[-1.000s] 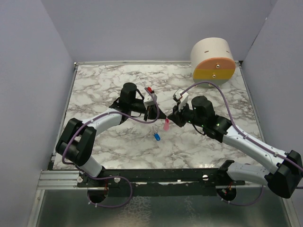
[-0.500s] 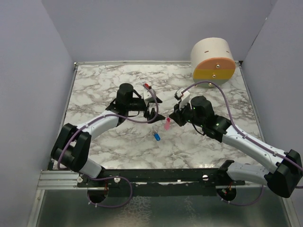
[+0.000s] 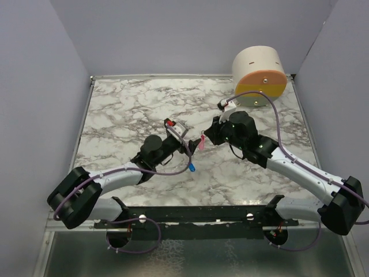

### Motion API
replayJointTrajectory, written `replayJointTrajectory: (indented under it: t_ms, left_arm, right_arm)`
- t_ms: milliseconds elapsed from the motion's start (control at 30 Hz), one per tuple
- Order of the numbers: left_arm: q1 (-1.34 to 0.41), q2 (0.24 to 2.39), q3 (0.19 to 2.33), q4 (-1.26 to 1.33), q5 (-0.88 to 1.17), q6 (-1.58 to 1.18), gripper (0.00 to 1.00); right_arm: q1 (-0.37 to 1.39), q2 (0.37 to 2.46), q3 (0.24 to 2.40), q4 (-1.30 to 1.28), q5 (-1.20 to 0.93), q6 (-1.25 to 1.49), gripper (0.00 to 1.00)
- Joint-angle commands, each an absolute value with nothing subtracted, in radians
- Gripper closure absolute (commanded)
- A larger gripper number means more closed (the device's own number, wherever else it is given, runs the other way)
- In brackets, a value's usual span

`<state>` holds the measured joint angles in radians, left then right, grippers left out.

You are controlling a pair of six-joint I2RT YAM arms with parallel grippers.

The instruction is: Put the keys on the keyring

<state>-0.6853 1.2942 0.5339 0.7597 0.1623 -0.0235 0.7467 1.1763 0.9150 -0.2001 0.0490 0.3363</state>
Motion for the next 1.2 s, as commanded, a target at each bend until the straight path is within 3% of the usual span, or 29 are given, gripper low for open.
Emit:
replayJointTrajectory:
  t_ms: [0,267,367,533,633,833,1167]
  left_arm:
    - [-0.826,1.302,0.438,1.09,-0.261,0.085,0.01]
    - [-0.911,1.51,0.372,1.52,-0.423,0.242,0.04]
    - [-0.93,1.614,0.35,1.754,-0.478,0.295,0.23]
    - [-0.946,1.668,0.386,1.763,-0.437,0.308,0.48]
    - [-0.947,1.665,0.389,1.762,-0.416,0.289,0.58]
    - [-0.951,1.647,0.38,1.763,-0.376,0.271,0.55]
    - [-0.959,1.603,0.362,1.763,-0.334,0.28,0.32]
  right_arm:
    - [0.752,1.21,0.973,-0.154,0.083,0.447,0.99]
    - [0.752,1.238,1.026,-0.185,0.109,0.501,1.0]
    - [0.752,1.234,1.032,-0.194,0.124,0.512,0.99]
    - [0.752,1.24,1.038,-0.202,0.132,0.526,0.99]
    - [0.752,1.252,1.043,-0.209,0.141,0.536,0.99]
    - [0.752,1.277,1.053,-0.2,0.142,0.558,0.99]
    - [0.752,1.328,1.081,-0.192,0.121,0.587,0.99]
